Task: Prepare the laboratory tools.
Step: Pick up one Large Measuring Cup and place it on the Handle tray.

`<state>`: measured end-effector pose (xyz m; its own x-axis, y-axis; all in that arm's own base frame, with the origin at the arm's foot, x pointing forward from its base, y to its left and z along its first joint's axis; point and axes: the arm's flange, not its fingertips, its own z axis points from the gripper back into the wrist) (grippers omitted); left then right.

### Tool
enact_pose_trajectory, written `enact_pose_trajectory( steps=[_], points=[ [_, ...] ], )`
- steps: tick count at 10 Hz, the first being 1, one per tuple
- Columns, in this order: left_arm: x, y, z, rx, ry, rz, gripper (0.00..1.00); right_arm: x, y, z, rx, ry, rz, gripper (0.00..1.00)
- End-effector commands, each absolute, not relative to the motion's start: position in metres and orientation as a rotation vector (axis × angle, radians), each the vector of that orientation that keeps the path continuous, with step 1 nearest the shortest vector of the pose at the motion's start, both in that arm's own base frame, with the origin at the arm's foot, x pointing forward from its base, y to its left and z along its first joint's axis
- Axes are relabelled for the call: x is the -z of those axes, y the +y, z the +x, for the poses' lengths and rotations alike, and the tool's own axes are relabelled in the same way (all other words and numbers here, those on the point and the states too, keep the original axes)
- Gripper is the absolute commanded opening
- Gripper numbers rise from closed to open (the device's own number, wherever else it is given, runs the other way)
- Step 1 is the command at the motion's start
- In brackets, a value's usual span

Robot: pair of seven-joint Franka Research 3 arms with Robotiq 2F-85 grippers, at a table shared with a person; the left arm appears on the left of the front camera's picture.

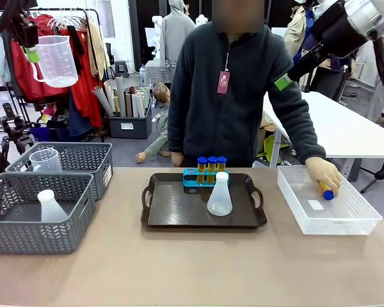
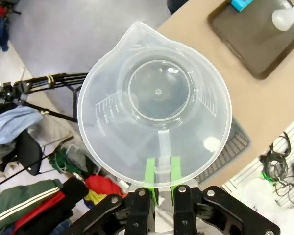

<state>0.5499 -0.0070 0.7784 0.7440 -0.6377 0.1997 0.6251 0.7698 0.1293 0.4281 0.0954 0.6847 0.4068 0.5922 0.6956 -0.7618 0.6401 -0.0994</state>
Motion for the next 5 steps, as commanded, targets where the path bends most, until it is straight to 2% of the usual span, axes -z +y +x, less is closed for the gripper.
enact_pose_trajectory(
  steps=[1,2,5],
  points=[
    [-0.78,-0.007,0.545,0.692,-0.24,0.056,0.0,-0.686,0.094,0.428,-0.864,-0.768,0.252,1.0],
    [-0.778,-0.007,0.55,0.692,-0.239,0.055,0.0,-0.686,0.094,0.428,-0.864,-0.768,0.252,1.0],
    [-0.828,-0.053,0.519,0.891,-0.315,0.06,0.0,-0.686,0.094,0.428,-0.864,-0.768,0.252,1.0]
  ],
)
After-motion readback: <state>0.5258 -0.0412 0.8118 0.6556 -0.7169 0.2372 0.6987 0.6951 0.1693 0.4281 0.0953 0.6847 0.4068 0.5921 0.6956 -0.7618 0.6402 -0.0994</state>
